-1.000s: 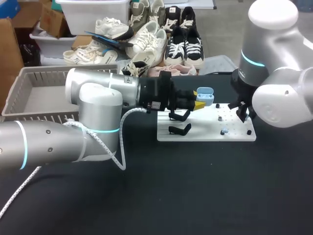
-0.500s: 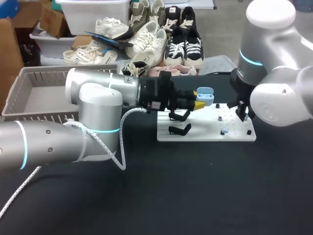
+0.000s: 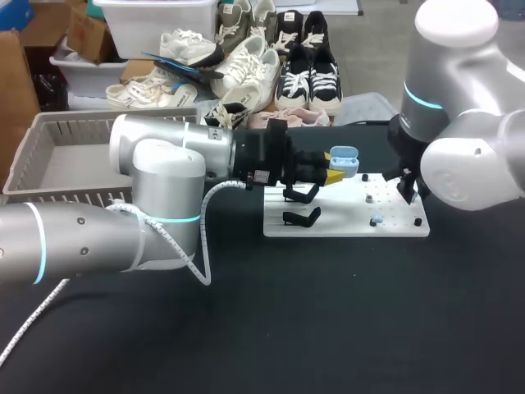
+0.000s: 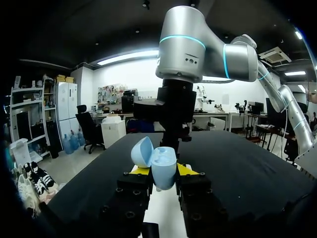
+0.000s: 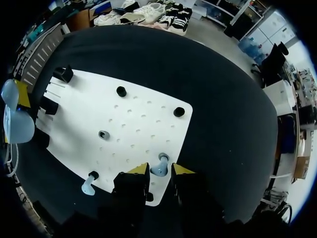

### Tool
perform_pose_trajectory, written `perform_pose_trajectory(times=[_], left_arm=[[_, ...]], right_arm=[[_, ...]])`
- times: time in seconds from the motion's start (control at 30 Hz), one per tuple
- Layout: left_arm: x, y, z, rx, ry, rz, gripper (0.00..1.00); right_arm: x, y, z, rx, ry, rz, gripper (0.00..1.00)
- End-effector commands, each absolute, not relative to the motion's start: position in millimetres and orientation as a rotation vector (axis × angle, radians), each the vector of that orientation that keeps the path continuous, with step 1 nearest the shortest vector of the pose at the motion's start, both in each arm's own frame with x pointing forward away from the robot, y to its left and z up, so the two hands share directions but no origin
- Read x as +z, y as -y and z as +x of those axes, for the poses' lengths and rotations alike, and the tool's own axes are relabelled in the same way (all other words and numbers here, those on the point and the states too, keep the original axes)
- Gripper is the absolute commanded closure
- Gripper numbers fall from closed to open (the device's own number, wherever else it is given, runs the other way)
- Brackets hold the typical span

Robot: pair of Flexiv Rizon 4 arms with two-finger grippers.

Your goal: Pick up each earbud case from the left stands, insert the matching earbuds, close the lid, and place the case in the box.

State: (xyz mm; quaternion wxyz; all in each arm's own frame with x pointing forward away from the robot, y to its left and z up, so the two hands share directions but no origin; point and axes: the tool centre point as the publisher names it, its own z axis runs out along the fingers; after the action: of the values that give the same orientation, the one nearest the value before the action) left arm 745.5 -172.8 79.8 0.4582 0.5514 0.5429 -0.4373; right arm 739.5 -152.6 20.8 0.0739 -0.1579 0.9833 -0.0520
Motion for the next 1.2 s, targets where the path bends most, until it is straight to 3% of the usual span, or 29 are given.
perform_pose_trajectory(times=[0.03,0.1,0.2,0.37,0.43,1.2], left_arm=[[80,173,745,-1.074,-1.338,1.356,1.00],[80,173,745,-1.074,-1.338,1.356,1.00],[80,173,745,-1.074,-1.338,1.356,1.00],[80,173,745,-1.074,-1.338,1.356,1.00],[80,173,745,-1.074,-1.338,1.356,1.00],[80,173,745,-1.074,-1.338,1.356,1.00]], right_arm=[[20,152,739,-0.161,-2.949,-0.469,0.75],[20,152,740,-0.161,-2.949,-0.467,0.77],[20,152,741,-0.163,-2.950,-0.467,0.90],[20,152,741,-0.163,-2.952,-0.464,0.91],[20,153,741,-0.162,-2.952,-0.462,1.00],[60,154,711,-0.083,-2.897,-0.442,1.00]])
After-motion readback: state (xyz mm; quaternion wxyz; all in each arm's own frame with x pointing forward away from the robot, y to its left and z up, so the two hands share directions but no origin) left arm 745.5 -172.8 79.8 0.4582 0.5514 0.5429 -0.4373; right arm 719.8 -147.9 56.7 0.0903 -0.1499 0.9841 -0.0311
